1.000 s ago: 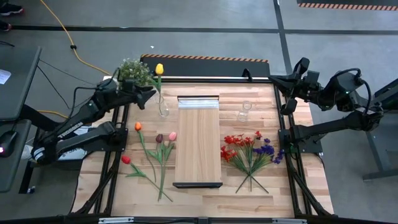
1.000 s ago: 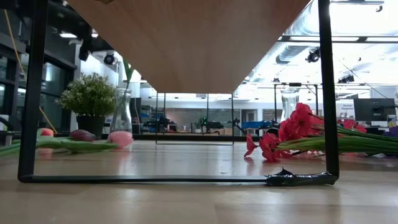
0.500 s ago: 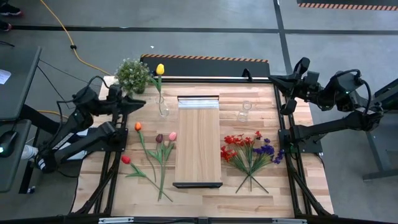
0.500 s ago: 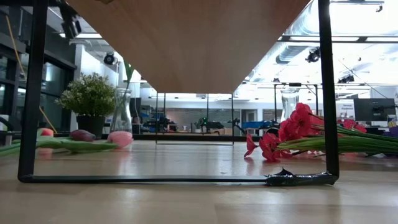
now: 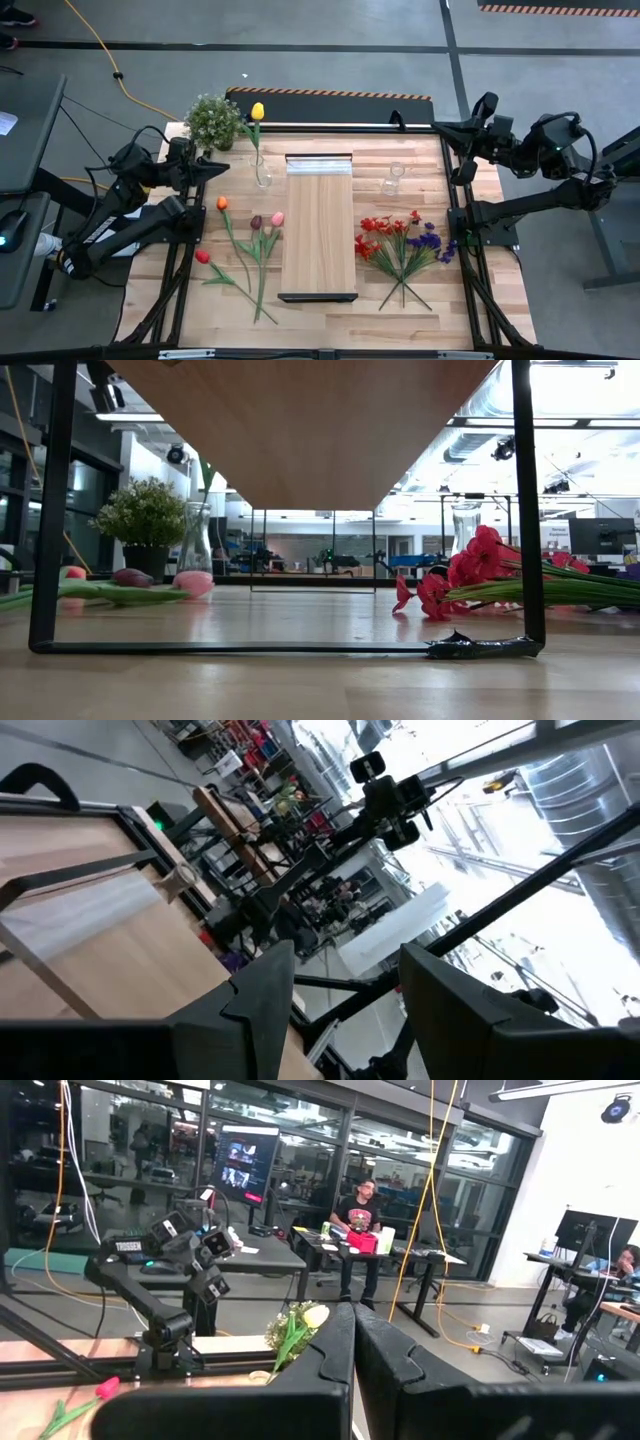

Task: Pick and place flowers into a vace then onto a shelf
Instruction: Put the orange tulip into the left transparent vase

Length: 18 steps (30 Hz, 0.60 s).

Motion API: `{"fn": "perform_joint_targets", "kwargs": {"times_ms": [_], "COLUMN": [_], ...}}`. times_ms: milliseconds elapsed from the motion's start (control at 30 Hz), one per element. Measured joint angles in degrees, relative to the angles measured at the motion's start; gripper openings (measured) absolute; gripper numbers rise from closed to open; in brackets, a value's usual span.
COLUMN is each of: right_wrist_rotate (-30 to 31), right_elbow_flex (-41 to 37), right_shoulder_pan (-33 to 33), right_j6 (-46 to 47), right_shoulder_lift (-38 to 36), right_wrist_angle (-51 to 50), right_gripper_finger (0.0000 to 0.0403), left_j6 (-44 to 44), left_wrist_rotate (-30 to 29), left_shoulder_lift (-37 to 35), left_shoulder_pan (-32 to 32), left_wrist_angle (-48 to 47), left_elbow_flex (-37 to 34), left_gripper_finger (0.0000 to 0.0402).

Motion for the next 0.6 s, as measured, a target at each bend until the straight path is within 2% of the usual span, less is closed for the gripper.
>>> {"fn": "perform_joint_targets", "kwargs": {"times_ms": [133, 333, 600], "right_wrist_rotate": [0.00, 0.00, 0.00], "right_elbow_flex": [0.00, 0.00, 0.00], "right_shoulder_pan": [0.00, -0.02, -0.01], "right_j6": [0.00, 0.23, 0.60], "right_shoulder_lift": [0.02, 0.02, 0.07], "right_wrist_angle": [0.01, 0.00, 0.80], "right_gripper_finger": [0.0000, 0.0000, 0.0000], "left_j6": [0.01, 0.89, 2.02], "left_wrist_rotate": [0.11, 0.00, 0.78], "left_shoulder_lift": [0.07, 1.63, 11.30], "left_shoulder_pan": [0.00, 0.00, 0.00], "left_wrist_angle": [0.94, 1.18, 1.02], "left_elbow_flex": [1.07, 7.43, 16.22], "left_gripper_finger": [0.0215, 0.0215, 0.0215]}}
